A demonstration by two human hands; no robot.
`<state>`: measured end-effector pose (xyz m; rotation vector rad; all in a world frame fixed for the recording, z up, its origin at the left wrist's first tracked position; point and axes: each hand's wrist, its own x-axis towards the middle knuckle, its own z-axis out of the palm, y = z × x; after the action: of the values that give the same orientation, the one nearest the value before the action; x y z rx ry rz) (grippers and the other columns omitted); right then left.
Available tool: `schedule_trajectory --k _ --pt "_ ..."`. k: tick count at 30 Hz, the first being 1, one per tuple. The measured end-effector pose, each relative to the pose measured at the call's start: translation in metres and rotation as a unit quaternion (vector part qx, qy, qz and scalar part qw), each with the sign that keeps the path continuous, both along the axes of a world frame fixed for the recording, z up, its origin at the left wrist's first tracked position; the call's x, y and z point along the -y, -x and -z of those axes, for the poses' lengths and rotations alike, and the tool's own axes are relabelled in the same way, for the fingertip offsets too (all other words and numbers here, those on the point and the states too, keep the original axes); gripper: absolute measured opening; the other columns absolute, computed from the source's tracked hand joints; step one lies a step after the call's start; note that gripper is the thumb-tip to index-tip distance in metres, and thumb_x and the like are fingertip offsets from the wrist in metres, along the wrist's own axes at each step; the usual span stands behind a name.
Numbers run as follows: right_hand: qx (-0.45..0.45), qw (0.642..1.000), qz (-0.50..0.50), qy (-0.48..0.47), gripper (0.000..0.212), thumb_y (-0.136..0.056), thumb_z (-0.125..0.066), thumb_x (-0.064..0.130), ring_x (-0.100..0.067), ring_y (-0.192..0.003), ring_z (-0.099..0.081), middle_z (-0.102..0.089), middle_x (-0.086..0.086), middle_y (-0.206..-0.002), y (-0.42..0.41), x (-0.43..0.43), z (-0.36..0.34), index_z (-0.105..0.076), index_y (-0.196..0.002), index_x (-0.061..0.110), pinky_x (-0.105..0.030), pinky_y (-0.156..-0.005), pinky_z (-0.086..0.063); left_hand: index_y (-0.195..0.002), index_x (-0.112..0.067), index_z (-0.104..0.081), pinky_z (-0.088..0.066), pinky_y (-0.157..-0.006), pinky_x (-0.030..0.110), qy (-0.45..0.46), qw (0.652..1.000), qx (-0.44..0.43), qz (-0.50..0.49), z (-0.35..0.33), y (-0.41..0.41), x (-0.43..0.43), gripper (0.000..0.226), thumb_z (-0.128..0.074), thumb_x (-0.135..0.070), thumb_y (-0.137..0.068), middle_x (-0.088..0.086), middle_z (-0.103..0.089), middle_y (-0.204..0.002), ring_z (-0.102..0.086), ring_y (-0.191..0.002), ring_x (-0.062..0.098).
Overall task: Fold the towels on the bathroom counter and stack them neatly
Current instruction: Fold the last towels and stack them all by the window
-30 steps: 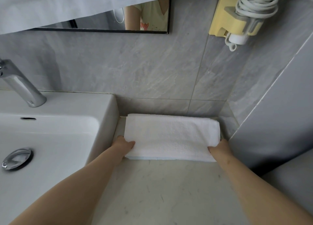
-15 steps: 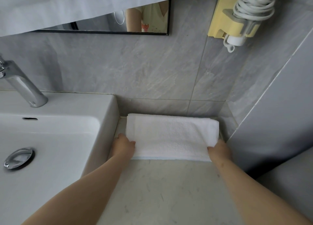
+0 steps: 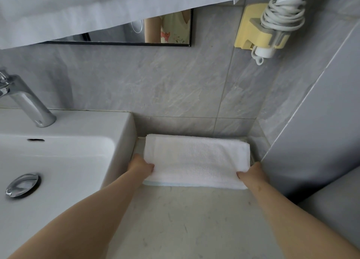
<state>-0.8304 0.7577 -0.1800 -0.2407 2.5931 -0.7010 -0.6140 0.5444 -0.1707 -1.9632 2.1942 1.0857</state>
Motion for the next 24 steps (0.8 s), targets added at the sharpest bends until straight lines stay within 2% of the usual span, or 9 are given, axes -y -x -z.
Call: schedule_trajectory --k 4,8,10,14,17,19,20,22,24 --pt "0.051 0.998 0.018 0.020 0.062 -0.080 -0.071 0.016 -0.036 -0.113 -0.053 -0.051 -0.022 -0.127 0.001 -0.003 0.003 -0.039 -0.127 -0.010 -0.037 -0.088 -0.044 -0.129 0.001 -0.039 -0.045 -0.097 0.039 -0.063 0.997 -0.030 -0.032 0.002 -0.006 0.001 0.058 -0.067 -0.025 -0.085 0.019 -0.046 -0.129 -0.049 -0.118 0.035" --pt "0.111 0.992 0.023 0.057 0.045 -0.087 -0.063 0.009 -0.036 -0.116 -0.051 -0.052 -0.024 -0.126 -0.003 -0.006 0.004 -0.048 -0.123 -0.012 -0.035 -0.088 -0.041 -0.098 0.000 -0.053 -0.045 -0.075 0.034 -0.122 0.988 -0.075 -0.055 0.002 -0.013 -0.003 0.025 -0.064 -0.020 -0.088 0.016 -0.052 -0.097 -0.053 -0.094 0.032" --pt "0.123 0.989 0.030 0.070 0.044 -0.087 -0.062 0.009 -0.035 -0.116 -0.051 -0.052 -0.023 -0.126 -0.005 -0.009 0.005 -0.049 -0.123 -0.012 -0.034 -0.086 -0.040 -0.103 0.000 -0.055 -0.041 -0.071 0.032 -0.135 0.987 -0.076 -0.048 0.002 -0.017 -0.006 0.027 -0.062 -0.022 -0.090 0.016 -0.054 -0.096 -0.049 -0.088 0.029" --pt "0.135 0.987 0.040 0.076 0.044 -0.087 -0.063 0.012 -0.034 -0.103 -0.052 -0.053 -0.024 -0.124 -0.008 -0.013 0.007 -0.050 -0.122 -0.011 -0.031 -0.078 -0.037 -0.116 0.003 -0.055 -0.043 -0.081 0.033 -0.157 0.983 -0.082 -0.053 0.002 -0.021 -0.009 0.038 -0.061 -0.025 -0.090 0.019 -0.055 -0.119 -0.050 -0.094 0.029" --pt "0.133 0.987 0.041 0.076 0.046 -0.085 -0.064 0.014 -0.029 -0.090 -0.049 -0.056 -0.022 -0.114 -0.010 -0.015 0.011 -0.051 -0.122 -0.011 -0.033 -0.075 -0.040 -0.127 0.004 -0.049 -0.042 -0.095 0.035 -0.143 0.985 -0.074 -0.067 0.005 -0.020 -0.010 0.048 -0.060 -0.025 -0.091 0.020 -0.052 -0.127 -0.051 -0.114 0.034" --pt "0.122 0.988 0.043 0.079 0.042 -0.085 -0.064 0.012 -0.031 -0.087 -0.050 -0.053 -0.019 -0.101 -0.011 -0.015 0.013 -0.052 -0.118 -0.011 -0.034 -0.072 -0.041 -0.116 0.004 -0.053 -0.042 -0.096 0.035 -0.130 0.987 -0.068 -0.070 0.002 -0.018 -0.013 0.039 -0.061 -0.025 -0.090 0.020 -0.054 -0.122 -0.051 -0.113 0.034" --pt "0.114 0.990 0.043 0.075 0.041 -0.085 -0.064 0.011 -0.032 -0.087 -0.050 -0.051 -0.018 -0.098 -0.012 -0.014 0.013 -0.052 -0.117 -0.011 -0.034 -0.071 -0.041 -0.099 0.003 -0.055 -0.042 -0.092 0.034 -0.120 0.988 -0.066 -0.074 0.001 -0.017 -0.015 0.028 -0.061 -0.023 -0.090 0.018 -0.056 -0.110 -0.052 -0.106 0.033" --pt "0.096 0.992 0.044 0.070 0.044 -0.084 -0.064 0.010 -0.034 -0.090 -0.052 -0.051 -0.018 -0.101 -0.015 -0.013 0.011 -0.049 -0.120 -0.010 -0.036 -0.072 -0.044 -0.073 -0.002 -0.043 -0.041 -0.083 0.032 -0.098 0.991 -0.058 -0.068 -0.004 -0.018 -0.019 0.030 -0.058 -0.021 -0.092 0.012 -0.050 -0.086 -0.049 -0.096 0.031" --pt "0.069 0.995 0.038 0.063 0.053 -0.082 -0.065 0.009 -0.038 -0.103 -0.054 -0.053 -0.021 -0.115 -0.018 -0.012 0.007 -0.043 -0.128 -0.006 -0.038 -0.079 -0.046 -0.091 0.000 -0.048 -0.042 -0.084 0.032 -0.066 0.996 -0.043 -0.051 -0.007 -0.017 -0.022 0.023 -0.054 -0.022 -0.094 0.014 -0.052 -0.097 -0.052 -0.106 0.032"
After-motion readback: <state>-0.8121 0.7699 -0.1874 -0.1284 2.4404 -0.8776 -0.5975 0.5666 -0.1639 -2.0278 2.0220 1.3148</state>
